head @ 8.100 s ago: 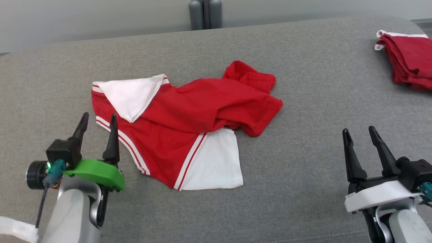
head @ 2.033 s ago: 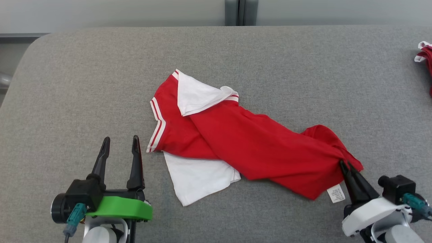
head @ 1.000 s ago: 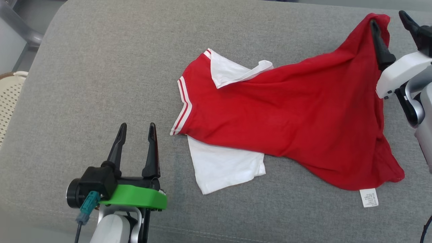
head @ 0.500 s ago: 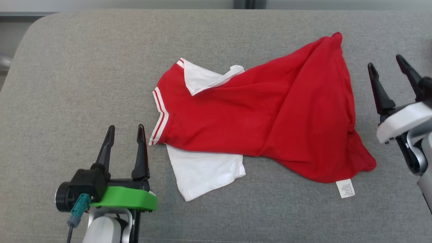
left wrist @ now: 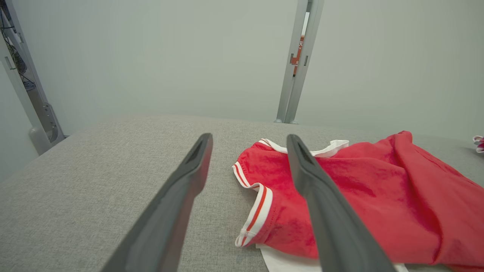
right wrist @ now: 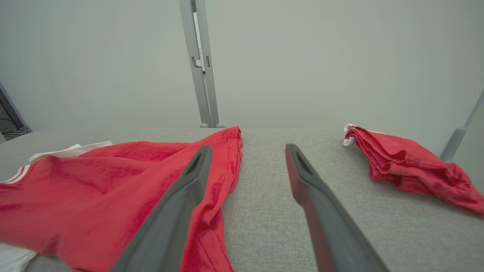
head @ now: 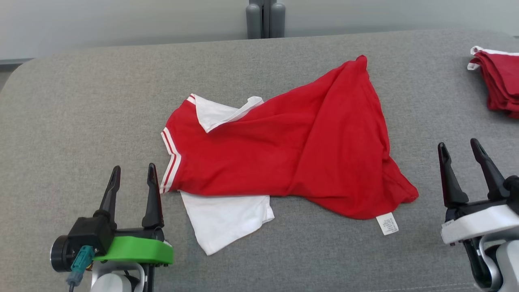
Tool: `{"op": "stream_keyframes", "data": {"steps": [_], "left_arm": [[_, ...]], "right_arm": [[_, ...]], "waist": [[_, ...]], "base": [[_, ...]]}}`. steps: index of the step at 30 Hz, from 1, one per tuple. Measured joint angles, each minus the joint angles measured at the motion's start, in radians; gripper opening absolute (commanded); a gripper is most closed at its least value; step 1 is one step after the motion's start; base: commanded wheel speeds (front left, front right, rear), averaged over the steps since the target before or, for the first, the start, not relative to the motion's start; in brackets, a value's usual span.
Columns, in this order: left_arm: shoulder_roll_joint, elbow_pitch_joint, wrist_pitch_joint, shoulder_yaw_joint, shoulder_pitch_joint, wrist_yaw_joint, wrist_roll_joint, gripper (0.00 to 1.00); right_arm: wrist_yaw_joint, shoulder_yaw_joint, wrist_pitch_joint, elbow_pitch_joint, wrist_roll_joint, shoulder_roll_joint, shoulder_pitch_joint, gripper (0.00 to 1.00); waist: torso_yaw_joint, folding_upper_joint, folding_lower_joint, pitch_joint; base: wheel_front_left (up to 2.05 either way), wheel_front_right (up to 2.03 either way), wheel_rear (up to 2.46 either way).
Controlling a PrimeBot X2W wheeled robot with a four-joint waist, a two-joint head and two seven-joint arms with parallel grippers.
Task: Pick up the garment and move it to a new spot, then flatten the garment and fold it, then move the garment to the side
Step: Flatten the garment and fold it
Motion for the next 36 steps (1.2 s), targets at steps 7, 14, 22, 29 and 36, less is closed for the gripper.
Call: {"op": "stream_keyframes", "data": {"steps": [7, 14, 22, 29, 36], "left_arm": [[0.000, 0.007, 0.000, 0.017, 0.010, -0.014, 0.009, 1.00], [0.000, 0.018, 0.000, 0.027, 0.019, -0.023, 0.015, 1.00], [0.000, 0.020, 0.000, 0.030, 0.030, -0.027, 0.021, 1.00], [0.000, 0.021, 0.000, 0.030, 0.038, -0.026, 0.021, 1.00], [0.000, 0.020, 0.000, 0.033, 0.049, -0.025, 0.021, 1.00]], "right_arm": [[0.000, -0.034, 0.000, -0.064, -0.015, 0.059, 0.082, 1.00], [0.000, -0.036, 0.000, -0.101, -0.032, 0.104, 0.135, 1.00], [0.000, -0.017, 0.000, -0.106, -0.039, 0.132, 0.163, 1.00], [0.000, -0.011, 0.000, -0.105, -0.039, 0.135, 0.164, 1.00], [0.000, -0.007, 0.000, -0.101, -0.039, 0.131, 0.164, 1.00]], "waist": [[-0.018, 0.0000, 0.0000, -0.031], [-0.019, 0.0000, 0.0000, -0.056], [-0.006, 0.0000, -0.0001, -0.068], [-0.004, 0.0000, 0.0000, -0.073], [-0.009, 0.0000, 0.0000, -0.077]], "base": [[0.00, 0.00, 0.00], [0.00, 0.00, 0.00], [0.00, 0.00, 0.00], [0.00, 0.00, 0.00], [0.00, 0.00, 0.00]]}}
